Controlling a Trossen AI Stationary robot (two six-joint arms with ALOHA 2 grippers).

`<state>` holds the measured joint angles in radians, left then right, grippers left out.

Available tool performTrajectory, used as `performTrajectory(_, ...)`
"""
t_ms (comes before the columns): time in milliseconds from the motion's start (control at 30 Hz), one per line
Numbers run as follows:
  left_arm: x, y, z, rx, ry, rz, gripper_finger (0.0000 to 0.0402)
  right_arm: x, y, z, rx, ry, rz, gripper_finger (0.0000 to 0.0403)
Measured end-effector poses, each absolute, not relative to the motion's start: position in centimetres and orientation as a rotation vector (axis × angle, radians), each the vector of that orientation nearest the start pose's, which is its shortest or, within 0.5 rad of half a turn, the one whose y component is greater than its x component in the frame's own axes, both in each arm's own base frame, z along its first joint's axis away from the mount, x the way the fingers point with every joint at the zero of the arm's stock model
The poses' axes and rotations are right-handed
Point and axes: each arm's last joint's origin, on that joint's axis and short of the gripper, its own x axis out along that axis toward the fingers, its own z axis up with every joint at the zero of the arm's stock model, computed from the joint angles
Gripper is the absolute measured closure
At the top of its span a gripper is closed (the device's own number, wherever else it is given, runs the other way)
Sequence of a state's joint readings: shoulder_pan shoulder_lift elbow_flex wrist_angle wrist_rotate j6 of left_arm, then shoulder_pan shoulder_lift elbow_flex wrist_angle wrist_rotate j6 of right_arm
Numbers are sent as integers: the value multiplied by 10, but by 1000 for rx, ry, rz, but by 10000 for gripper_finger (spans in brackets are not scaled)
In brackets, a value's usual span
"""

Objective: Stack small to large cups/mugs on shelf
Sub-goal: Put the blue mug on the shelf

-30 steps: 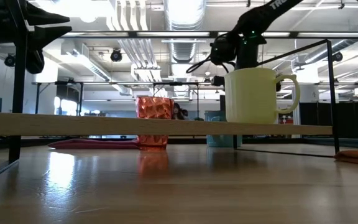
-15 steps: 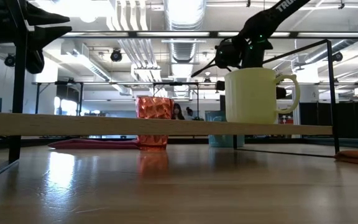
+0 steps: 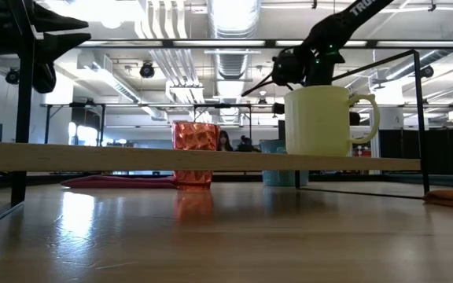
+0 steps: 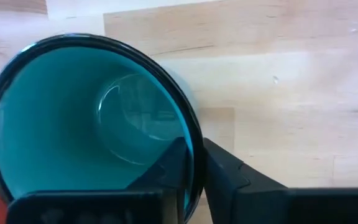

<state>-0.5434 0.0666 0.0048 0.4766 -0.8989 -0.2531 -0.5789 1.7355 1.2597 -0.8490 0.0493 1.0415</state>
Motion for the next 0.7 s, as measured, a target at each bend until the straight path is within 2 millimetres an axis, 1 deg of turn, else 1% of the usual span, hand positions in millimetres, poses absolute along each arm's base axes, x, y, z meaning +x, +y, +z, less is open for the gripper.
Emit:
performTrajectory(167, 83, -24, 200, -524, -358, 311, 328, 278, -184, 210, 1198, 912, -1186, 325)
performTrajectory(267, 83, -24, 200, -524, -358, 311, 328, 279, -184, 209, 1199, 903, -1183, 315)
performTrajectory(367, 83, -24, 200, -524, -357, 311, 328, 279, -184, 210, 1191, 900, -1176, 329)
performTrajectory(500, 83, -24, 200, -524, -358, 311, 328, 282, -186, 215, 1156, 891, -1165, 378)
performTrajectory(533, 83, -24, 200, -524, -358, 311, 328, 283, -186, 216, 1149, 888, -1161, 384)
performTrajectory(700, 83, -24, 200, -524, -358, 311, 328, 288, -186, 227, 1076, 875, -1156, 388)
